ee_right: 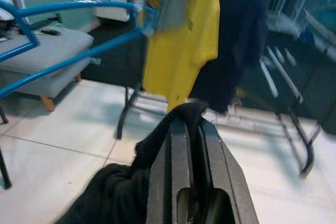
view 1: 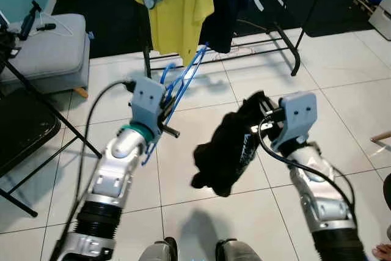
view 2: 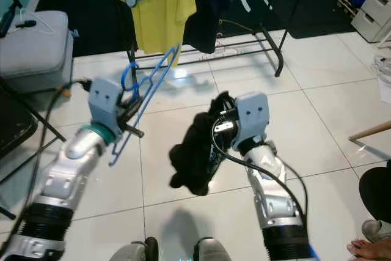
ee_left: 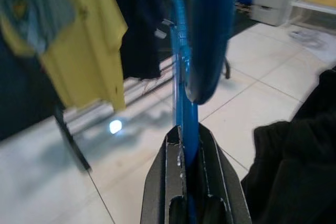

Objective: Hang hanger

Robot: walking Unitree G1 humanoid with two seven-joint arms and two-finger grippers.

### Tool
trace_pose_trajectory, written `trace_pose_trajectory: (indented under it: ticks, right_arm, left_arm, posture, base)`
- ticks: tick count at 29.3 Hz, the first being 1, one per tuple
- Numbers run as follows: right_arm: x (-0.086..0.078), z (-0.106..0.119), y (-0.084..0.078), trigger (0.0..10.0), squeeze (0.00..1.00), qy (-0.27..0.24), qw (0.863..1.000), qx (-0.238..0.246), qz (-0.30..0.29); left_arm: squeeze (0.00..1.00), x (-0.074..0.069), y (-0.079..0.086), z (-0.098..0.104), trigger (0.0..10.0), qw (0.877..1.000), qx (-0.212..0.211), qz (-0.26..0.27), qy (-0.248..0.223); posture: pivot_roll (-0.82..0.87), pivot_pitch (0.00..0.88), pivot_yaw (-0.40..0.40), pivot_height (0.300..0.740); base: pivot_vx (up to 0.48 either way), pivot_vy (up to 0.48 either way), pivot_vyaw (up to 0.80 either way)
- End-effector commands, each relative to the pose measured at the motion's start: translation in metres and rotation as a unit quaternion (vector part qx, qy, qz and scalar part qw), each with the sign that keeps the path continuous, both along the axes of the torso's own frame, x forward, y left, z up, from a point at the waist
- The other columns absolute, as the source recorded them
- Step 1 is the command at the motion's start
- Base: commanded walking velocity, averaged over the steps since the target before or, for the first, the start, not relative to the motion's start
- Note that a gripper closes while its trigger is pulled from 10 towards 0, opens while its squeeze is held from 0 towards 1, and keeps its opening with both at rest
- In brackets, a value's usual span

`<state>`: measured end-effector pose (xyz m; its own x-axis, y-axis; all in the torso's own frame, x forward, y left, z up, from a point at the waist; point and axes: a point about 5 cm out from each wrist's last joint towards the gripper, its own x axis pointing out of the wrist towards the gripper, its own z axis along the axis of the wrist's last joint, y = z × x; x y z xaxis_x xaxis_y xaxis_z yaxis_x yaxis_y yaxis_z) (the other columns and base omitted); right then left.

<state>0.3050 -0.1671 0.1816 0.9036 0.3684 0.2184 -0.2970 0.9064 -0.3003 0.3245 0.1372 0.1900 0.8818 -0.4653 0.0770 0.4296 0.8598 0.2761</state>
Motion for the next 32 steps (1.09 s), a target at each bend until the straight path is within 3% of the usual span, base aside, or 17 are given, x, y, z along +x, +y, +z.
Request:
trace_pose_trajectory:
  ticks: [1,2,5,8,11,13,15,17,22,29,31,32]
  right_arm:
    - [-0.003,0.01,0.005,10.0,0.0,-0.003,0.998,-0.031,0.053]
    - [-0.003,0.01,0.005,10.0,0.0,-0.003,0.998,-0.031,0.053]
    - [-0.01,0.004,0.005,10.0,0.0,0.039,0.987,-0.093,0.125]
    - [-0.012,0.002,0.005,10.0,0.0,0.053,0.982,-0.107,0.144]
    - [-0.04,-0.015,-0.025,10.0,0.0,0.165,0.927,-0.253,0.221]
    - [-0.04,-0.015,-0.025,10.0,0.0,0.165,0.927,-0.253,0.221]
    - [-0.051,-0.017,-0.053,10.0,0.0,0.217,0.891,-0.331,0.222]
    - [-0.051,-0.014,-0.068,10.0,0.0,0.233,0.875,-0.367,0.214]
    - [-0.038,0.001,-0.08,10.0,0.0,0.213,0.872,-0.405,0.176]
    - [-0.032,0.02,-0.087,10.0,0.0,0.187,0.873,-0.428,0.142]
    - [-0.028,0.031,-0.082,10.0,0.0,0.156,0.888,-0.413,0.131]
    - [-0.028,0.031,-0.082,10.0,0.0,0.156,0.888,-0.413,0.131]
  left_arm:
    - [0.0,-0.004,0.005,0.005,10.0,0.999,0.027,-0.039,-0.005]
    - [0.0,-0.004,0.005,0.005,10.0,0.999,0.027,-0.039,-0.005]
    - [0.0,-0.004,0.011,0.01,10.0,0.995,0.077,-0.065,-0.019]
    - [0.0,-0.004,0.013,0.011,10.0,0.993,0.089,-0.07,-0.022]
    - [0.0,0.003,0.025,0.011,10.0,0.982,0.167,-0.074,-0.039]
    - [0.0,0.003,0.025,0.011,10.0,0.982,0.167,-0.074,-0.039]
    - [0.0,-0.002,0.029,0.006,10.0,0.97,0.212,-0.118,-0.026]
    - [0.0,-0.011,0.029,-0.002,10.0,0.958,0.238,-0.161,-0.009]
    - [0.0,-0.022,0.027,-0.023,10.0,0.94,0.281,-0.195,0.005]
    - [0.0,-0.029,0.039,-0.032,10.0,0.928,0.308,-0.21,0.014]
    - [0.0,-0.037,0.045,-0.036,10.0,0.921,0.303,-0.241,0.048]
    - [0.0,-0.037,0.045,-0.036,10.0,0.921,0.303,-0.241,0.048]
  posture:
    - [-0.1,0.06,0.091,0.74]
    - [-0.1,0.06,0.091,0.74]
    - [-0.09,0.065,0.097,0.74]
    - [-0.09,0.065,0.097,0.74]
    - [-0.11,0.081,0.095,0.74]
    - [-0.11,0.081,0.095,0.74]
    - [-0.12,0.09,0.101,0.74]
    - [-0.12,0.092,0.103,0.74]
    - [-0.12,0.096,0.103,0.74]
    - [-0.11,0.102,0.104,0.74]
    - [-0.11,0.102,0.109,0.74]
    - [-0.11,0.102,0.109,0.74]
  base:
    - [0.0,0.0,0.0]
    - [0.0,0.0,0.0]
    - [0.0,0.0,0.0]
    - [0.0,0.0,0.0]
    - [0.0,0.0,0.0]
    - [0.0,0.0,0.0]
    - [0.0,0.0,0.0]
    - [0.0,0.0,0.0]
    - [0.0,0.0,0.0]
    - [0.0,0.0,0.0]
    - [0.0,0.0,0.0]
    - [0.0,0.0,0.0]
